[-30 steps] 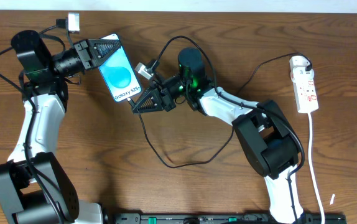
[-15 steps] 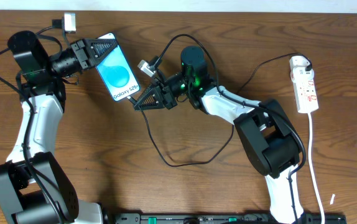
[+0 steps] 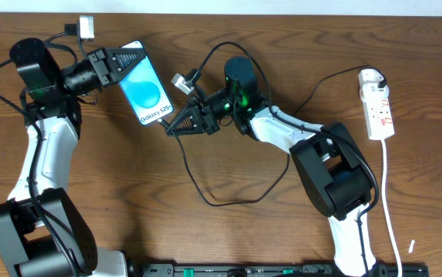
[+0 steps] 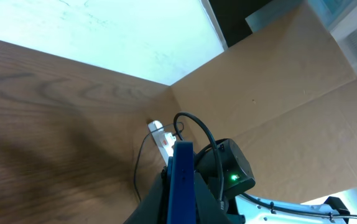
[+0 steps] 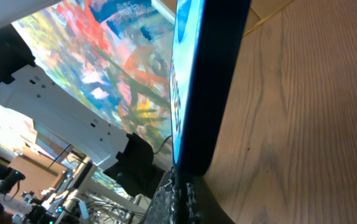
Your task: Plug charger to phone and switch on socket
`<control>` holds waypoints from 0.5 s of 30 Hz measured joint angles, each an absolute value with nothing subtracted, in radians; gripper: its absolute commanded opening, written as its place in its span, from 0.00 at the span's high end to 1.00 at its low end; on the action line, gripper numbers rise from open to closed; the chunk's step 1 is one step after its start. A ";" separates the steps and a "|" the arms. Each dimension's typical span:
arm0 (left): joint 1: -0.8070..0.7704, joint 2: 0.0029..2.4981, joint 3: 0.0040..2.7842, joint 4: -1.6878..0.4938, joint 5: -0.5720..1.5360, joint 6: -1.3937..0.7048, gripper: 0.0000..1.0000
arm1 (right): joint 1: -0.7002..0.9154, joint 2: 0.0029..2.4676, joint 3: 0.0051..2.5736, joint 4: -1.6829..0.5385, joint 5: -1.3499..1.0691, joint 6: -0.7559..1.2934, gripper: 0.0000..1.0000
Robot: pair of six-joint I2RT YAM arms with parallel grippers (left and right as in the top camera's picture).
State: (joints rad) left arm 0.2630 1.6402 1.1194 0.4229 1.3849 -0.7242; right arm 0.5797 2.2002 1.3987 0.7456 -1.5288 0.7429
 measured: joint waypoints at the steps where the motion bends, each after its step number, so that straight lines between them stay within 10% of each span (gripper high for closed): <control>1: 0.261 1.640 1.119 0.423 1.385 -0.724 0.93 | 0.580 2.200 1.399 0.746 -1.529 0.743 0.99; 15: 0.258 1.640 1.119 0.427 1.327 -0.713 0.92 | 0.580 2.200 1.399 0.744 -1.466 0.797 0.99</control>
State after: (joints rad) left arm 0.2581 1.6402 1.1194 0.4271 1.3266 -0.7128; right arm 0.5797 2.2002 1.3987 0.7444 -1.4658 0.7975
